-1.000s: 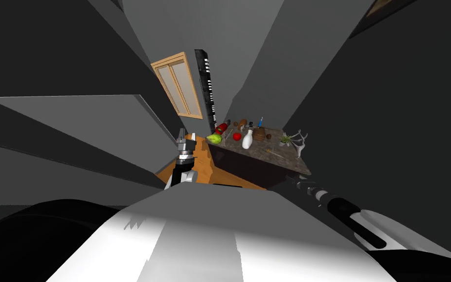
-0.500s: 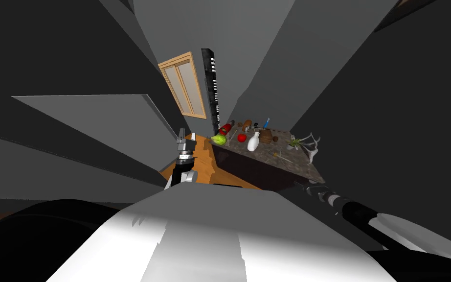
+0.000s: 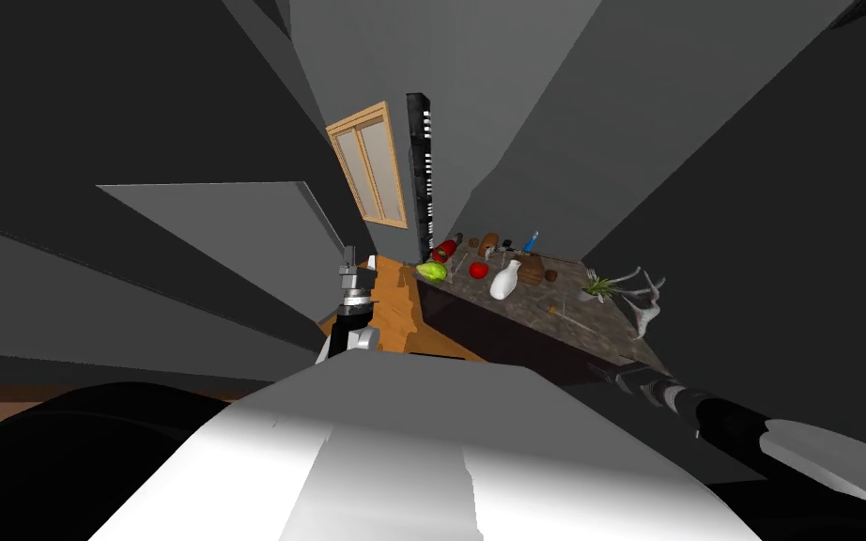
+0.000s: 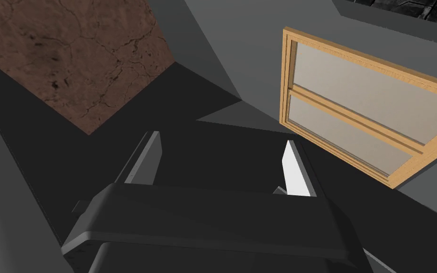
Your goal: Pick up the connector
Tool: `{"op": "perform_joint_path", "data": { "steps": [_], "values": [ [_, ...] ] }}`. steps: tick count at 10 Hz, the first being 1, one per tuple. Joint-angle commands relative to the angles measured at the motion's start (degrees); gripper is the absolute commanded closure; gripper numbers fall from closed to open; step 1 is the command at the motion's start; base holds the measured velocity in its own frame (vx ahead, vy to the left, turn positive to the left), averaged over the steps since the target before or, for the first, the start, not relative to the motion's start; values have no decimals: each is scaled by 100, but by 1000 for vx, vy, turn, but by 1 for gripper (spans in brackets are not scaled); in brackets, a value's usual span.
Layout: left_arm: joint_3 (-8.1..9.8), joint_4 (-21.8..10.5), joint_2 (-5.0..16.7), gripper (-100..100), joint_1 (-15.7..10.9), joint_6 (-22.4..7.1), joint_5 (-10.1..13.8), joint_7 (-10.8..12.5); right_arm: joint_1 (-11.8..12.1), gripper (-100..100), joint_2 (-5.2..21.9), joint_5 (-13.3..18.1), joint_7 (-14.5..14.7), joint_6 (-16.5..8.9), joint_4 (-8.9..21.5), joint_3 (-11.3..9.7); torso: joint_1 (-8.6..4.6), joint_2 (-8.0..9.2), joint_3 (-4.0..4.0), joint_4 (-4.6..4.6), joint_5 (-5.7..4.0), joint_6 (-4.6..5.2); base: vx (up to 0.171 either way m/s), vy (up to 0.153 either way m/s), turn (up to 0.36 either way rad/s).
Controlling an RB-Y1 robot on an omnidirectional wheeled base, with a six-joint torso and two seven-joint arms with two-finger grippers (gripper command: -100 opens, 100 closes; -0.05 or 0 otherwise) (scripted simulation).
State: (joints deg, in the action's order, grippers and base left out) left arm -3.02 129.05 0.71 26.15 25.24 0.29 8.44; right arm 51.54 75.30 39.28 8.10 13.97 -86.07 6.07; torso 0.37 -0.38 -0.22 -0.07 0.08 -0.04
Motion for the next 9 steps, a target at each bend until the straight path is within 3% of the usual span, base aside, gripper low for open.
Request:
{"op": "perform_joint_path", "data": {
  "steps": [1, 5, 9],
  "values": [
    [0, 0, 0, 0, 0, 0, 0, 0, -22, -100, 106, 36, 83, 30, 166, -56, 0, 0, 0, 0, 0, 0, 95, 70, 85],
    [0, 0, 0, 0, 1, 0, 0, 0, 367, -100, 787, 185, 407, 13, 563, -202, 2, -12, -7, -3, 1, 1, 129, 79, 180],
    [1, 0, 0, 0, 1, 0, 0, 0, 635, -100, 1243, 290, 620, 18, 799, -346, -12, -9, -6, -3, -2, 3, 133, 42, 152]
  ]
}}
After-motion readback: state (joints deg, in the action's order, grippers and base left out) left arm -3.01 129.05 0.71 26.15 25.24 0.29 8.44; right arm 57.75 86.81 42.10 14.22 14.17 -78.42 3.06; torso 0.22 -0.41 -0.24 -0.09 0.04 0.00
